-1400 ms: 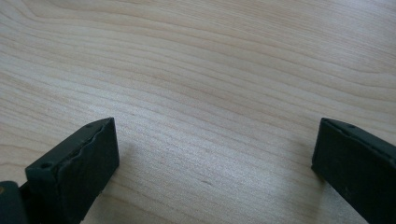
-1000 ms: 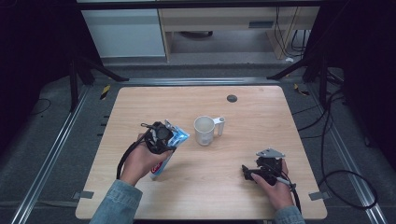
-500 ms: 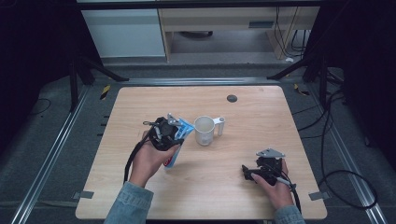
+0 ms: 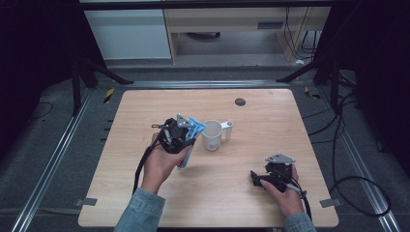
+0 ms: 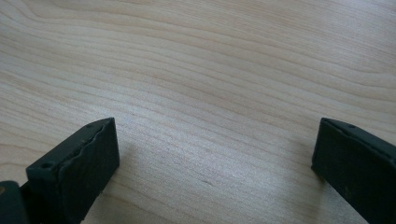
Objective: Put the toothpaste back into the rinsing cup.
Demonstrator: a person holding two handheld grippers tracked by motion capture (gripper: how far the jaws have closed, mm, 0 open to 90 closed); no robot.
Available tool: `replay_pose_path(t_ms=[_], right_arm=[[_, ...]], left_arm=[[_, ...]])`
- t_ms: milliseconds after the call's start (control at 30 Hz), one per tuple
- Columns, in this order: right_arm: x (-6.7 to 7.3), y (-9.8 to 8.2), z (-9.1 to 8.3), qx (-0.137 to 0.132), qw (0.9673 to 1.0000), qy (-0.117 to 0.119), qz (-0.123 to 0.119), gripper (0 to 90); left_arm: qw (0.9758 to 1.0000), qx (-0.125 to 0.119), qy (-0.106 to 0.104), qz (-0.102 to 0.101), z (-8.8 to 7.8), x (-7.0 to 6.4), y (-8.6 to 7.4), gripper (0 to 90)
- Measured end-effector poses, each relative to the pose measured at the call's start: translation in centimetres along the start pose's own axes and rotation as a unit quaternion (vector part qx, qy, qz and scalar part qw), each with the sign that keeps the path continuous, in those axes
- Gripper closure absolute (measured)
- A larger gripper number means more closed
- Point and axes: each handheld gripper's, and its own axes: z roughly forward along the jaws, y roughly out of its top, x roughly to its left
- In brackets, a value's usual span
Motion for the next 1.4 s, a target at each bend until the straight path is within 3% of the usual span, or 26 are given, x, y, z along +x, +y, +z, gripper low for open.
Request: replay_pose_path(t_ms=[433,867,1200,1400], right_arm=[[0.0,0.0,0.0,0.000,1.0000,0.000,0.000,0.9],[0.0,0.0,0.0,0.000,1.0000,-0.001,0.000,0.9],[0.0,0.0,0.0,0.000,1.0000,0.000,0.000,0.9],[0.0,0.0,0.0,0.000,1.0000,0.000,-0.001,0.9]], left_arm=[[0.9993,-0.036,-0.004,0.007,0.3,-2.2,0.8,71.6],[0.9968,-0.079,-0.015,0.004,0.4,-4.5,1.6,71.6],[0.9958,-0.088,-0.020,0.015,0.8,-6.3,2.1,71.6],[0.9949,-0.099,-0.011,0.017,0.8,-7.1,2.4,71.6]])
